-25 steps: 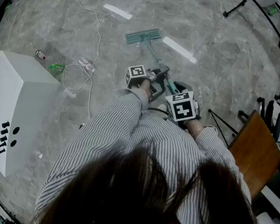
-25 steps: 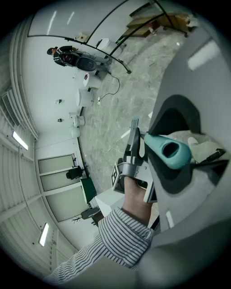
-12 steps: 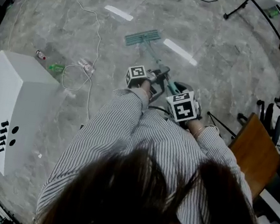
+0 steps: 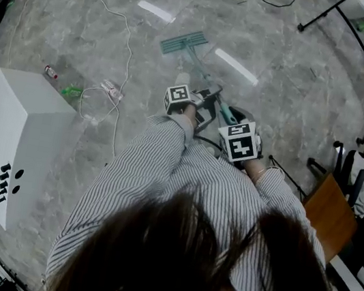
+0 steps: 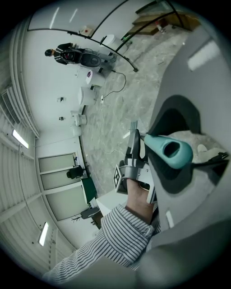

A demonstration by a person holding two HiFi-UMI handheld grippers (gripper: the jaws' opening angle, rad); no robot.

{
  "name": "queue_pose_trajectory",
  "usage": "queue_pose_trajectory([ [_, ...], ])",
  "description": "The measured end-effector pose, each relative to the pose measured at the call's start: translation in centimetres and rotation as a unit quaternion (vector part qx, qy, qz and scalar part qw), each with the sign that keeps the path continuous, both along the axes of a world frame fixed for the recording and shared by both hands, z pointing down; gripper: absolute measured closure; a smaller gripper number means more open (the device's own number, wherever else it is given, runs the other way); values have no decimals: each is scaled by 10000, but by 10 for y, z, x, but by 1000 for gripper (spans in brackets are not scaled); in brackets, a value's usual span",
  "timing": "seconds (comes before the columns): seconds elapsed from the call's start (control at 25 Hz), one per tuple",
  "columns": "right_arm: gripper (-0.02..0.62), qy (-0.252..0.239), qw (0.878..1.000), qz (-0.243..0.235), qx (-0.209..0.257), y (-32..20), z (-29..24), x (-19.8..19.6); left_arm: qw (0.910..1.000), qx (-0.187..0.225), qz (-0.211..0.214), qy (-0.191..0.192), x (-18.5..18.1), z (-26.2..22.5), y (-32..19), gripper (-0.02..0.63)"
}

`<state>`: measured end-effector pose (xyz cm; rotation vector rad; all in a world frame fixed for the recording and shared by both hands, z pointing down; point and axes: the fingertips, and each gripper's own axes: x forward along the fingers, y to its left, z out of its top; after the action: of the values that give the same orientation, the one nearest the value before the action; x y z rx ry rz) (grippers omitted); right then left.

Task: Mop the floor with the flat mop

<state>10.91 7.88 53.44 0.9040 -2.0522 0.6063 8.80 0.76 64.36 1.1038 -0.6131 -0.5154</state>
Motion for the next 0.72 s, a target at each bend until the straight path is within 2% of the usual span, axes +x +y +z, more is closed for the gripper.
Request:
queue_pose_trajectory([
  [0.24,479,-3,9991,336,-249,-119,29,-62,9996,-109,-260,35,-68,22,-120,425],
  [0.4,479,89,9989,302,-336,-219,30,-137,9995,-177,-237,63,-139,26,-222,431],
  [0.6,479,63,9994,202,-281,-364,22,-228,9998,-135,45,-106,-228,20,-364,426],
  [0.72,480,-16,9990,390,-205,-450,17,-272,9999,-2,-72,-147,-276,18,-445,420],
])
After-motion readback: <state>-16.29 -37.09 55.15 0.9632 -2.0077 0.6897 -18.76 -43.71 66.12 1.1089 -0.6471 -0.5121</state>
